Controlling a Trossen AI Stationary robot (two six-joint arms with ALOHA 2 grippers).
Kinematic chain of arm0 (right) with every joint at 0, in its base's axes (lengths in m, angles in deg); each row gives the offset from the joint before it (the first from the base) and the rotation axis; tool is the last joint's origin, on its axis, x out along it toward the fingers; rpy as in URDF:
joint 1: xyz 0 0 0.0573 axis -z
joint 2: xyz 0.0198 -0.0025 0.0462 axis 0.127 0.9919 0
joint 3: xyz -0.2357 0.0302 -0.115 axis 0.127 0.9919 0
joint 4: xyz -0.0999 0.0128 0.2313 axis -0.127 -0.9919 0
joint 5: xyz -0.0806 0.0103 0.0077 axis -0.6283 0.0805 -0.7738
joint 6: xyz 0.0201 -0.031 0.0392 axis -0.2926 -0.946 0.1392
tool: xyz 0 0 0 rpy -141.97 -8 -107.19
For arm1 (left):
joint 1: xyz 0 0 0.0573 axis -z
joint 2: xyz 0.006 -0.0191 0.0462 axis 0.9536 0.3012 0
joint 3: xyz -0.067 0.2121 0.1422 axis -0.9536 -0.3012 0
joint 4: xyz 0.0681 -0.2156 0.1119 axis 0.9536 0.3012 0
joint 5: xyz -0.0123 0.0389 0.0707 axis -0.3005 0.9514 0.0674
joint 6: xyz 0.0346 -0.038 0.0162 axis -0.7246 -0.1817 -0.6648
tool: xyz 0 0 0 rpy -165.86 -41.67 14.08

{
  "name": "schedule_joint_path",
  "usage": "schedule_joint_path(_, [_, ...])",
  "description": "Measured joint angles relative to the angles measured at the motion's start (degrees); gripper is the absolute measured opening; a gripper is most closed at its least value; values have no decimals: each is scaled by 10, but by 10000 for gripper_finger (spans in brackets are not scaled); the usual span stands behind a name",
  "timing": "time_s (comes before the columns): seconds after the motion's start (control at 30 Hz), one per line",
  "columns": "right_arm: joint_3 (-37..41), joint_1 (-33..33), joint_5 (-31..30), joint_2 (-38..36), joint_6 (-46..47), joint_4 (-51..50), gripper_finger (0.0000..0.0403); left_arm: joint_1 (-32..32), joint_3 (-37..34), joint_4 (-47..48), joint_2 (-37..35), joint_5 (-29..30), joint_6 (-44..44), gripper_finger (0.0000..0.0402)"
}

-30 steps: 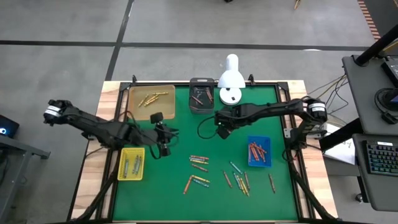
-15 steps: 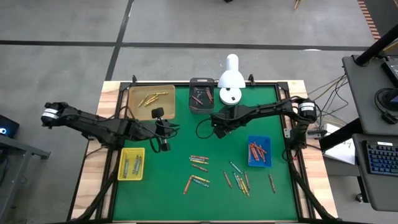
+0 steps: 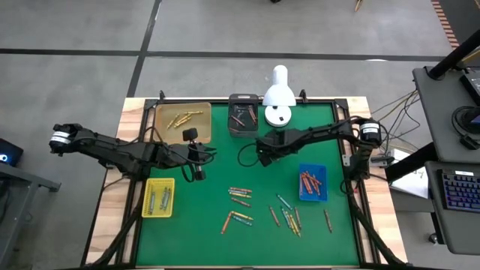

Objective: Sort crayons
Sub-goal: Put the orange crayon into the blue bin

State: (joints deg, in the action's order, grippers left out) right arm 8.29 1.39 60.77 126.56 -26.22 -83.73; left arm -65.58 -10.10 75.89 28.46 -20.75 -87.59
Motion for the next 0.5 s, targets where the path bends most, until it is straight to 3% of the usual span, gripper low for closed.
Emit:
schedule_joint_path(0.3, [49,-1,-1,-2,7,60,113,0,0,-11,0,0,17,37])
schedule_joint_path(0.5, [55,-1,-1,3,-7,75,70,0,0,-21,0,0,33,37])
